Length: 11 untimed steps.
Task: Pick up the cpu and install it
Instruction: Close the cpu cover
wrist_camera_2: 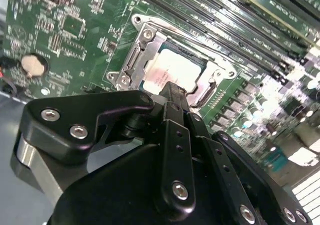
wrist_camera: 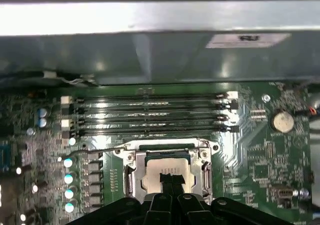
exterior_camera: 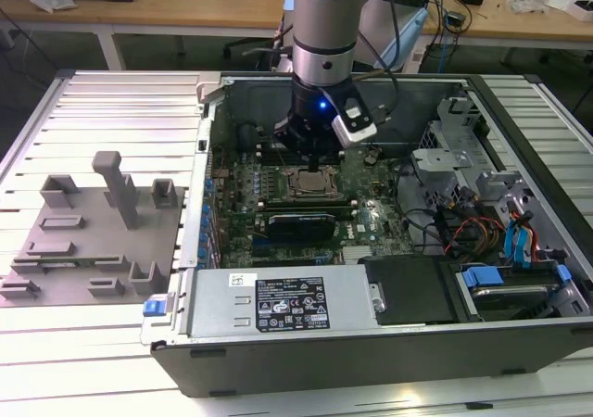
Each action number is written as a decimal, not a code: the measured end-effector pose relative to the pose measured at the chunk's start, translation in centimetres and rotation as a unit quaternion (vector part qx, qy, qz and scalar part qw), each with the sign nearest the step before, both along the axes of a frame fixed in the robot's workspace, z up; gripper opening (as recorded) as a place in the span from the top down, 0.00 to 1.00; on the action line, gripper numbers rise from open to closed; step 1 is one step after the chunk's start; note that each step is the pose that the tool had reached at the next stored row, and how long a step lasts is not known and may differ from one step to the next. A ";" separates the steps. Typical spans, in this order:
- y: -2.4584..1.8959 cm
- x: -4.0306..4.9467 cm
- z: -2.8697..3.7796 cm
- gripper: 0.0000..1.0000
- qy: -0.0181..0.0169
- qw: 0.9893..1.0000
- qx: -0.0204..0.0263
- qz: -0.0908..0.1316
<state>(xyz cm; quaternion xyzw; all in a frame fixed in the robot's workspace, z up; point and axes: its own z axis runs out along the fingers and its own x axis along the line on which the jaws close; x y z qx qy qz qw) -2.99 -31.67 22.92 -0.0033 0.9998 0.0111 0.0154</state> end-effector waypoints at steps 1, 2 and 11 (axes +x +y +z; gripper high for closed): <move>0.00 0.00 0.00 0.89 0.000 1.000 0.000 0.006; -0.01 0.00 0.00 0.89 0.000 1.000 -0.001 0.007; -0.06 -0.02 -0.32 0.89 0.001 1.000 -0.001 0.009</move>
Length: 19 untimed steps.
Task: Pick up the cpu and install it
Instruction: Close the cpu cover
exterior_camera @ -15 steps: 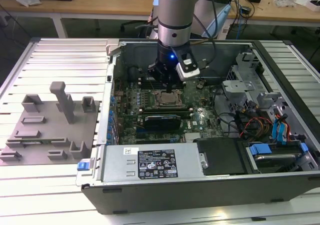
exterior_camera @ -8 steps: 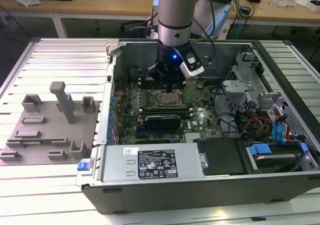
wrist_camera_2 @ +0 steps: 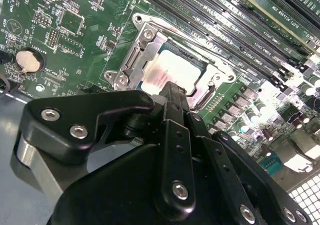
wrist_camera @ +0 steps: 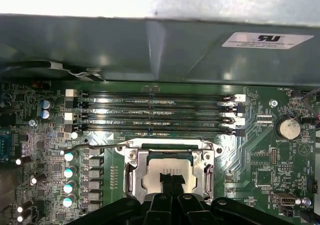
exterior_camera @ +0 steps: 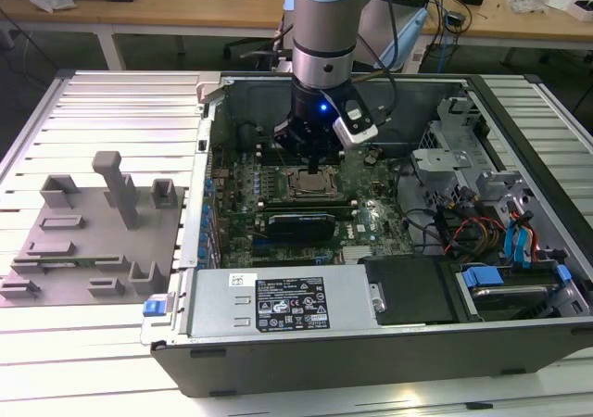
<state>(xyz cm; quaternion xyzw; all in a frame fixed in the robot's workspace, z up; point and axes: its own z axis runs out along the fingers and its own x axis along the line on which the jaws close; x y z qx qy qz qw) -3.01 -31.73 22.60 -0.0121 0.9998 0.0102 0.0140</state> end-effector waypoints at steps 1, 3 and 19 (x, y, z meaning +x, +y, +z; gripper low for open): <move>0.00 0.00 0.00 0.89 0.000 1.000 0.000 0.000; 0.00 -0.03 0.00 0.89 0.000 1.000 0.000 0.000; -0.18 -1.86 -0.55 0.89 0.000 1.000 0.000 0.000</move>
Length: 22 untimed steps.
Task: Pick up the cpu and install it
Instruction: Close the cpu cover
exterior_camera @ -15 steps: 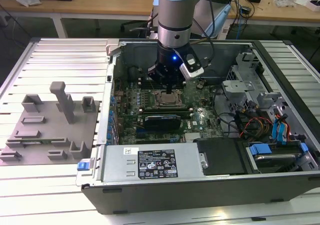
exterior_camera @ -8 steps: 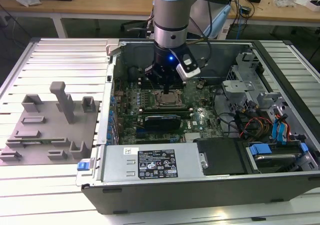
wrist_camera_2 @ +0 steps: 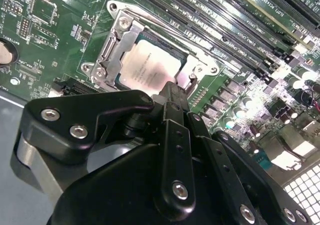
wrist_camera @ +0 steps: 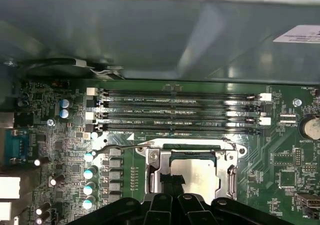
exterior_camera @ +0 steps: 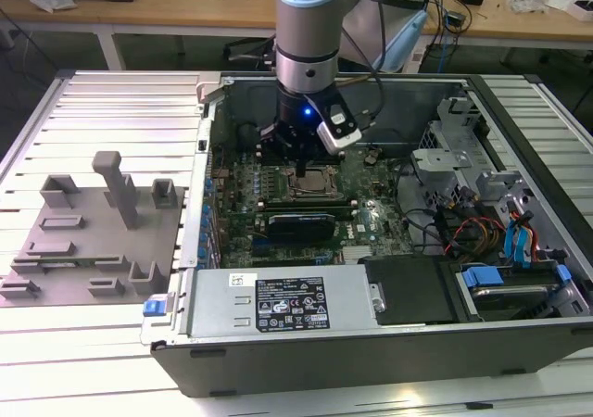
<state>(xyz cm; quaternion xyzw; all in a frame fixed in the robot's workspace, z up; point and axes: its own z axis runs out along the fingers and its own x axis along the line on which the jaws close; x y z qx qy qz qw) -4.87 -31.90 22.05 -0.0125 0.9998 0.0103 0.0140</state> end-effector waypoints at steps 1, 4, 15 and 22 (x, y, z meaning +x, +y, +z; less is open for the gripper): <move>-0.03 0.11 0.01 0.89 0.000 1.000 0.000 0.000; -0.11 0.67 0.00 0.89 0.000 1.000 0.000 0.000; -0.16 1.19 2.22 0.89 0.000 1.000 0.000 0.000; -0.16 1.59 2.22 0.89 0.000 1.000 0.000 0.000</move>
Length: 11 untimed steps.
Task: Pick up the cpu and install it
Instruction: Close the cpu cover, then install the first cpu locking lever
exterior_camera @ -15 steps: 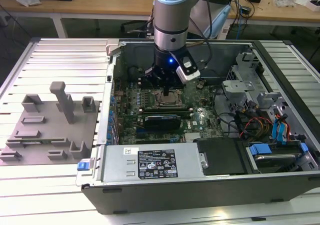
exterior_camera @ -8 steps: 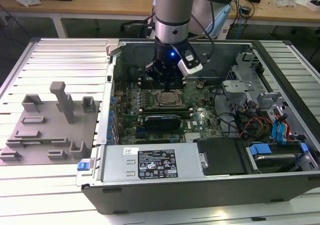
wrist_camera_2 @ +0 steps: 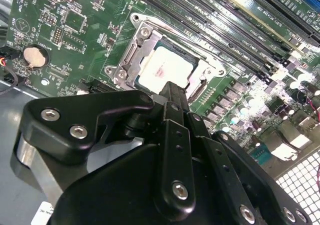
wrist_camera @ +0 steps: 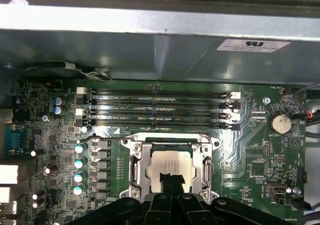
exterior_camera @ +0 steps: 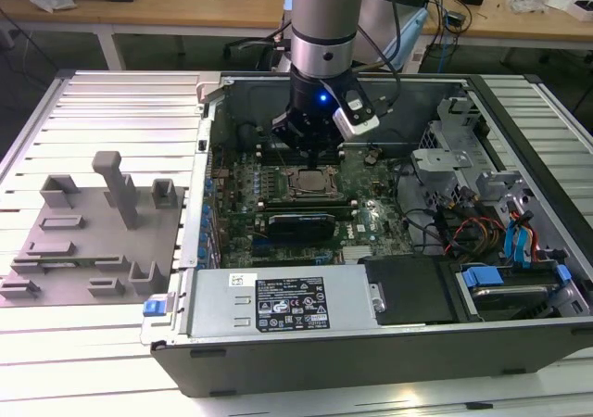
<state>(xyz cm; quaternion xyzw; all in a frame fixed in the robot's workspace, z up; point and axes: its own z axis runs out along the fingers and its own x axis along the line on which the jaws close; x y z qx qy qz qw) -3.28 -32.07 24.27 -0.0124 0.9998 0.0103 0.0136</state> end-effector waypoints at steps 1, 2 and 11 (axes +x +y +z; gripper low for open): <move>0.00 0.00 0.00 0.89 0.000 1.000 0.000 0.000; 0.00 0.00 0.00 0.89 0.000 1.000 0.000 0.000; 0.00 0.05 0.00 0.89 0.000 1.000 0.000 0.000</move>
